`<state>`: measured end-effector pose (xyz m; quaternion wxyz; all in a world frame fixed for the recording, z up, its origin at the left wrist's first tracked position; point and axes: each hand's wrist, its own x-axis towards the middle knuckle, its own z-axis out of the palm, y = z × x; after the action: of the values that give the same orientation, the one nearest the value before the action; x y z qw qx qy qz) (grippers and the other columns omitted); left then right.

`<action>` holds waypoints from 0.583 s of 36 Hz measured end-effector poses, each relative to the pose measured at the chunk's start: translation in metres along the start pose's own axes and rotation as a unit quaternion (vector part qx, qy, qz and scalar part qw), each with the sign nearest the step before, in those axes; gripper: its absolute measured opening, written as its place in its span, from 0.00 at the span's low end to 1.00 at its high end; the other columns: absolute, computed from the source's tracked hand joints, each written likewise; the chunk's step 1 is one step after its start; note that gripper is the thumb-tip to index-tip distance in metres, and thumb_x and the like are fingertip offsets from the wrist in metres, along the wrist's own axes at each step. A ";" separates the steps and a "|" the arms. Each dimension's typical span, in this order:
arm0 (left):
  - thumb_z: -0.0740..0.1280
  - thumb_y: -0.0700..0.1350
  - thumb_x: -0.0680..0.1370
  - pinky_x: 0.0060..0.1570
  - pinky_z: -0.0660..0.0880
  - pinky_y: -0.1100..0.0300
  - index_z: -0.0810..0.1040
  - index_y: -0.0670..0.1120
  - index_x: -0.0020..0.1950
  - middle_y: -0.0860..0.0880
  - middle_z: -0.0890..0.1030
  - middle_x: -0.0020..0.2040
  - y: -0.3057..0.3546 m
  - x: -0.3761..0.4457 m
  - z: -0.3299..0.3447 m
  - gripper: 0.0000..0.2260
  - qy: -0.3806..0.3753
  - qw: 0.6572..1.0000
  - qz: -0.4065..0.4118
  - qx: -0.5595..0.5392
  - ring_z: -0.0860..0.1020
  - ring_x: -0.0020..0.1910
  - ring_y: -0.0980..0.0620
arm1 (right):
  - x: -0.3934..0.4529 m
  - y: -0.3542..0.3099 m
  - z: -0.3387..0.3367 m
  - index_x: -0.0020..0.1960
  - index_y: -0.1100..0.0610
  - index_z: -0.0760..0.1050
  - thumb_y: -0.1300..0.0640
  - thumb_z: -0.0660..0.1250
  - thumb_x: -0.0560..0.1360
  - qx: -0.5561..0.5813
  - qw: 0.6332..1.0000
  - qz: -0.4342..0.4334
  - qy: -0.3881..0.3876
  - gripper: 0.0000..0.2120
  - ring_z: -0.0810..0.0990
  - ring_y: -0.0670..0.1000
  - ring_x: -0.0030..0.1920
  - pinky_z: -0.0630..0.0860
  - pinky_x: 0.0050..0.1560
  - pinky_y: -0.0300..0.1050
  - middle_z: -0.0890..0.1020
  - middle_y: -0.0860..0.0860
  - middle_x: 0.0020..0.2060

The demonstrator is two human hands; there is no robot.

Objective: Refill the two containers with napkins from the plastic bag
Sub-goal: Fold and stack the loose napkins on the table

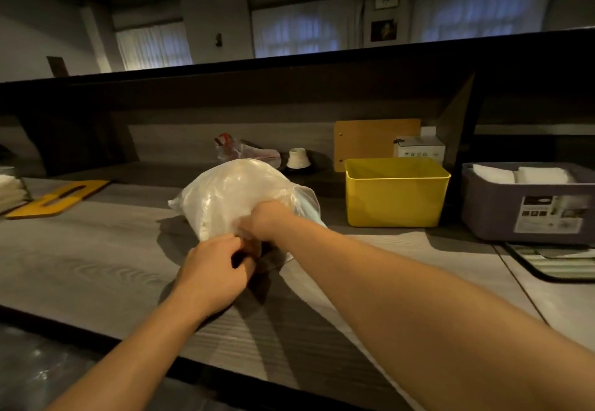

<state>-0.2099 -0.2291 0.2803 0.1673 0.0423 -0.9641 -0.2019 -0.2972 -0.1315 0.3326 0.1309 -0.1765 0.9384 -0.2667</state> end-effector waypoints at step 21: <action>0.68 0.43 0.78 0.33 0.72 0.59 0.83 0.49 0.40 0.51 0.81 0.34 0.001 0.001 0.000 0.07 0.016 0.991 -0.040 -0.127 0.79 0.36 0.53 | 0.001 0.009 0.017 0.67 0.59 0.73 0.53 0.69 0.79 0.255 0.966 0.009 0.040 0.19 0.78 0.57 0.57 0.77 0.61 0.55 0.79 0.59 0.61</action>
<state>-0.2106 -0.2277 0.2808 0.1785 0.0628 -0.9253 -0.3286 -0.2950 -0.1327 0.3132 0.1364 -0.1180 0.8455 -0.5026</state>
